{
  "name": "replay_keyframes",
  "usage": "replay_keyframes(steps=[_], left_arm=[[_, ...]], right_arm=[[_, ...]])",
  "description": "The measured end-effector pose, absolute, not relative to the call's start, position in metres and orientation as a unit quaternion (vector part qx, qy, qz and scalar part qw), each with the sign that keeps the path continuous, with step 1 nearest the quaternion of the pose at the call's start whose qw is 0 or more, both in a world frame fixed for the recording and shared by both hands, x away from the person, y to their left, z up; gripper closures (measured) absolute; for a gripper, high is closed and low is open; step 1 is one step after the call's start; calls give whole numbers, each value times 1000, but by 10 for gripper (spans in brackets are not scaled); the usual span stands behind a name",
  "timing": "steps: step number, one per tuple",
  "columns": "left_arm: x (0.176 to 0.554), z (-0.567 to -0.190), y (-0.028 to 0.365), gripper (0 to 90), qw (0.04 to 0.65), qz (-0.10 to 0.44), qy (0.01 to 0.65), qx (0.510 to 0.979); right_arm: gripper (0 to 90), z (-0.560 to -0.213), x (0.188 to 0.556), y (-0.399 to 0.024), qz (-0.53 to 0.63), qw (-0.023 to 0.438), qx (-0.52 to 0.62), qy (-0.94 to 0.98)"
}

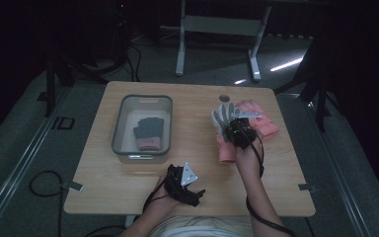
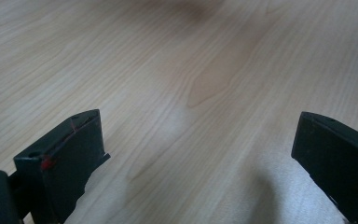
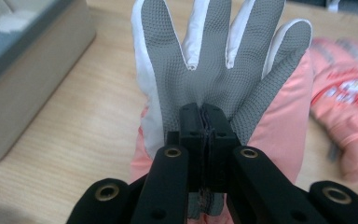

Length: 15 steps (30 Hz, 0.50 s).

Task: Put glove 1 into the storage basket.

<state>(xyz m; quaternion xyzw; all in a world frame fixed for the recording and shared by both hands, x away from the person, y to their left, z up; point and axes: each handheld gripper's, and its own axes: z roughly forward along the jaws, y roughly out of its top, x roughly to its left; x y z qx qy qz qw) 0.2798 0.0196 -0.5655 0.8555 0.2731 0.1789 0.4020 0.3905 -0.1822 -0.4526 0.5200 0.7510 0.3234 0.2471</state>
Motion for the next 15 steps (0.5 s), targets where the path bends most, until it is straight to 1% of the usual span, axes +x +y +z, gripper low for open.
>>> replay_keyframes(steps=[6, 8, 11, 15], left_arm=[[279, -567, 20, 20, 401, 180, 274, 856], [279, -567, 19, 20, 401, 180, 273, 856], [278, -567, 18, 20, 396, 186, 265, 859], [278, -568, 18, 20, 394, 186, 267, 859]], right_arm=[[879, -486, 394, -175, 311, 232, 528, 755], [879, -490, 396, -175, 310, 230, 529, 755], [878, -505, 402, -173, 308, 210, 545, 751], [876, -517, 408, -169, 307, 195, 554, 749]])
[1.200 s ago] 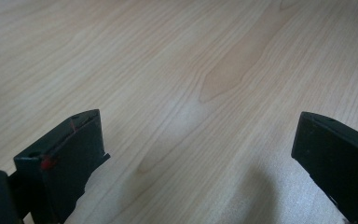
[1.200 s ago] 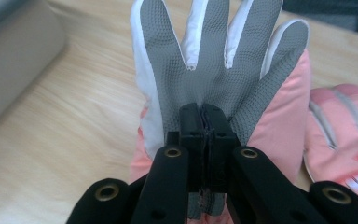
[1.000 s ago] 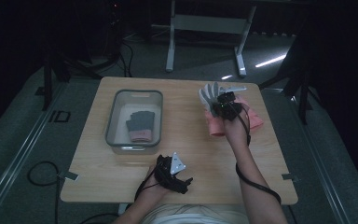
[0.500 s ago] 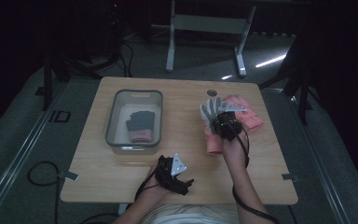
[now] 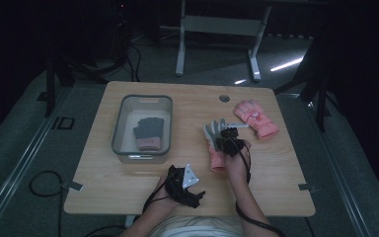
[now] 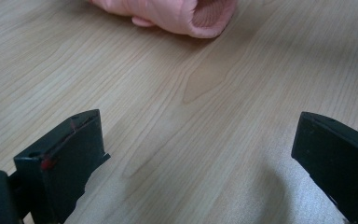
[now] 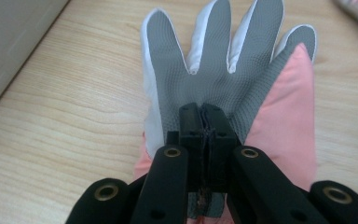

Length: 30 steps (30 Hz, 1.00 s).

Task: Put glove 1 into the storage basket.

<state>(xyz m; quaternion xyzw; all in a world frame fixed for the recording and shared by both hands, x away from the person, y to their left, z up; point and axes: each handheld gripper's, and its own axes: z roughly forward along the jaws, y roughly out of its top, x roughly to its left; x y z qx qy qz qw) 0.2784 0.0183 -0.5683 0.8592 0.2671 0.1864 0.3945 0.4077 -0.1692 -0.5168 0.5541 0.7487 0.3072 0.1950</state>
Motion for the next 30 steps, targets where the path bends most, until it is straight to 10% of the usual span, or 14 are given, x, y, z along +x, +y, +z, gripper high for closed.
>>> replay_keyframes(steps=[17, 30], left_arm=[[277, -568, 18, 20, 399, 186, 263, 858], [278, -568, 19, 21, 405, 184, 264, 856]], right_arm=[[737, -530, 422, -159, 294, 185, 573, 743], [700, -466, 424, -235, 379, 241, 464, 763]])
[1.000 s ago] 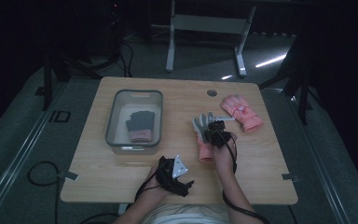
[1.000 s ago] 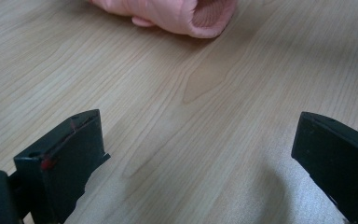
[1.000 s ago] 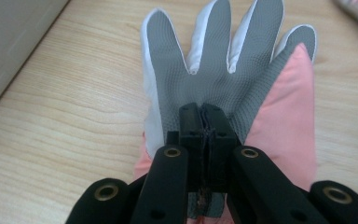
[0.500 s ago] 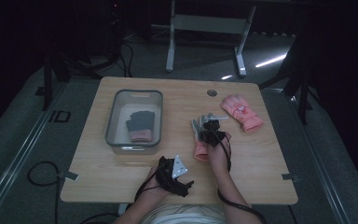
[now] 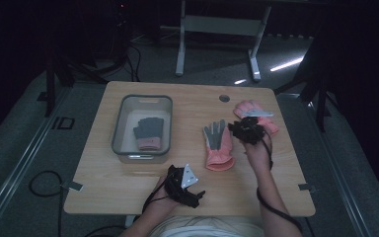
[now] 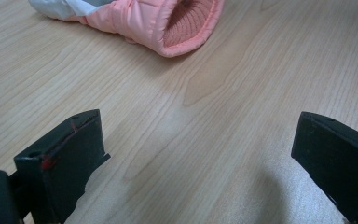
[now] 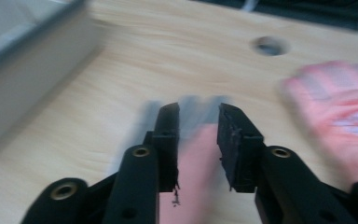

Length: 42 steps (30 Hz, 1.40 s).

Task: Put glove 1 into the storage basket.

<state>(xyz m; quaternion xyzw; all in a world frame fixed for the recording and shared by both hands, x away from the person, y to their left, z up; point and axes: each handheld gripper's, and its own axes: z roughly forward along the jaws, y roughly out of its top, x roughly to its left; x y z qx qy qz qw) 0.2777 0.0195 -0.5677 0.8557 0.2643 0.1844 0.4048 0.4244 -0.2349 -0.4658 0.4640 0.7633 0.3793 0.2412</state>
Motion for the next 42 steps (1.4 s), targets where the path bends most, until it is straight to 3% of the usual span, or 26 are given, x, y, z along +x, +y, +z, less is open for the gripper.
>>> replay_keyframes(steps=[6, 11, 25, 37, 42], left_arm=[[281, -566, 20, 23, 409, 186, 269, 852], [280, -567, 20, 24, 410, 186, 268, 852], [279, -568, 21, 24, 408, 194, 267, 851], [282, -568, 23, 24, 411, 187, 271, 850], [281, -568, 22, 24, 405, 187, 268, 854]], right_arm=[[715, -474, 452, -298, 362, 264, 475, 758], [672, -482, 482, -330, 342, 267, 490, 756], [530, -515, 542, -336, 286, 247, 476, 794], [566, -529, 555, -336, 266, 225, 462, 815], [694, -527, 559, -332, 249, 208, 468, 822]])
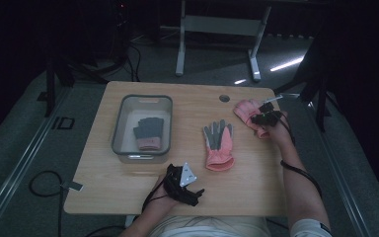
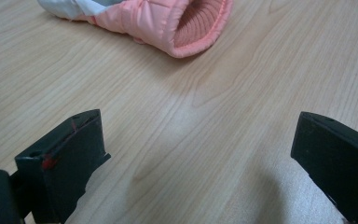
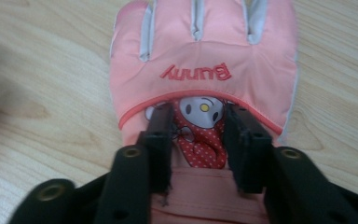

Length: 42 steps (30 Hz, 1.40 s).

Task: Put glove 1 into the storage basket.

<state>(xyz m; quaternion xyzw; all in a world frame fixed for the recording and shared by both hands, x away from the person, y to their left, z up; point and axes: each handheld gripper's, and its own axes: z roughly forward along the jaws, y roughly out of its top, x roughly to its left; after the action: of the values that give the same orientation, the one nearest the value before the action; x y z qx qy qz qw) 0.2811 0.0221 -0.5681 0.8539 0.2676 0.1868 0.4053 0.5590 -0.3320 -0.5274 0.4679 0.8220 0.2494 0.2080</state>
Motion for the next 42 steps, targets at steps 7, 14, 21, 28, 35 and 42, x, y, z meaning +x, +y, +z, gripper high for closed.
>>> replay_keyframes(steps=[7, 14, 21, 28, 35, 42], left_arm=[[280, -569, 21, 24, 403, 191, 263, 856], [279, -569, 20, 24, 401, 194, 258, 857], [277, -569, 19, 24, 403, 198, 253, 857], [277, -569, 19, 24, 402, 197, 256, 857], [277, -569, 18, 24, 401, 199, 256, 857], [277, -569, 18, 24, 402, 200, 254, 857]], right_arm=[[853, -523, 555, -330, 260, 211, 513, 790], [887, -501, 536, -327, 278, 233, 530, 767], [887, -466, 501, -328, 299, 260, 531, 749], [886, -444, 453, -334, 328, 267, 546, 723], [887, -443, 408, -340, 310, 294, 575, 697], [886, -453, 377, -349, 316, 290, 605, 671]])
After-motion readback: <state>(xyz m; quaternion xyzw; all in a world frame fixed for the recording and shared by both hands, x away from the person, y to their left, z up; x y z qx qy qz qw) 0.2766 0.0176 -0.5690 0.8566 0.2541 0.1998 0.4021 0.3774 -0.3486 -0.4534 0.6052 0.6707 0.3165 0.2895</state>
